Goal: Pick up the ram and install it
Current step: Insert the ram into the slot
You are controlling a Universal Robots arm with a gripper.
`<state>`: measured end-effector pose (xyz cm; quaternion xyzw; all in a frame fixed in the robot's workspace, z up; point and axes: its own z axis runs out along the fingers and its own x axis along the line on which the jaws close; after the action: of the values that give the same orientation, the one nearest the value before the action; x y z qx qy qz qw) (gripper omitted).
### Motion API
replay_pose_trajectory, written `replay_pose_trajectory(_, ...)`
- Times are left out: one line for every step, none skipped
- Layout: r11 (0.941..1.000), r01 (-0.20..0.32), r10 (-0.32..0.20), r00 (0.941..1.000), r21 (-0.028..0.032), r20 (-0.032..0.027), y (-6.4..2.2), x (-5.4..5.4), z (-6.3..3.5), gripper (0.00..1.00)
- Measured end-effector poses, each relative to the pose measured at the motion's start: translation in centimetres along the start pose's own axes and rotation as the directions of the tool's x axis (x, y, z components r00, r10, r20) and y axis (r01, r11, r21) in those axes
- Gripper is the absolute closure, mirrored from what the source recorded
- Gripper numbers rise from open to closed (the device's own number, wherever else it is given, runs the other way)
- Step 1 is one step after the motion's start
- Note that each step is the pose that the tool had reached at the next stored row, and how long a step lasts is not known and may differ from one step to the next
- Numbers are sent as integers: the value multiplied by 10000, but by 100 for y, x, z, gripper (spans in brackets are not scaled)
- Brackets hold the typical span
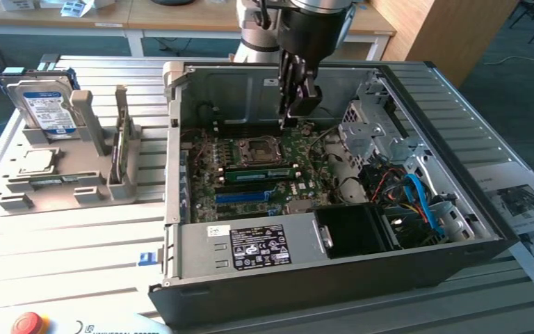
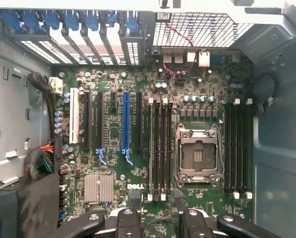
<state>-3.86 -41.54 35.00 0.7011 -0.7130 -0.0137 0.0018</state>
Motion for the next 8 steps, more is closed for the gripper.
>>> replay_pose_trajectory(10000,0,0,10000,0,1,0,0,-2,63)
replay_pose_trajectory(10000,0,0,10000,1,2,0,0,-2,63)
replay_pose_trajectory(10000,0,0,10000,0,2,0,0,-3,63)
replay_pose_trajectory(10000,0,0,10000,1,1,0,0,-3,63)
replay_pose_trajectory(10000,0,0,10000,0,0,0,0,-4,63)
replay_pose_trajectory(10000,1,-1,10000,-1,-1,0,0,-4,63)
replay_pose_trajectory(10000,0,0,10000,0,-1,0,0,-5,63)
replay_pose_trajectory(10000,0,0,10000,-2,-4,0,0,-10,63)
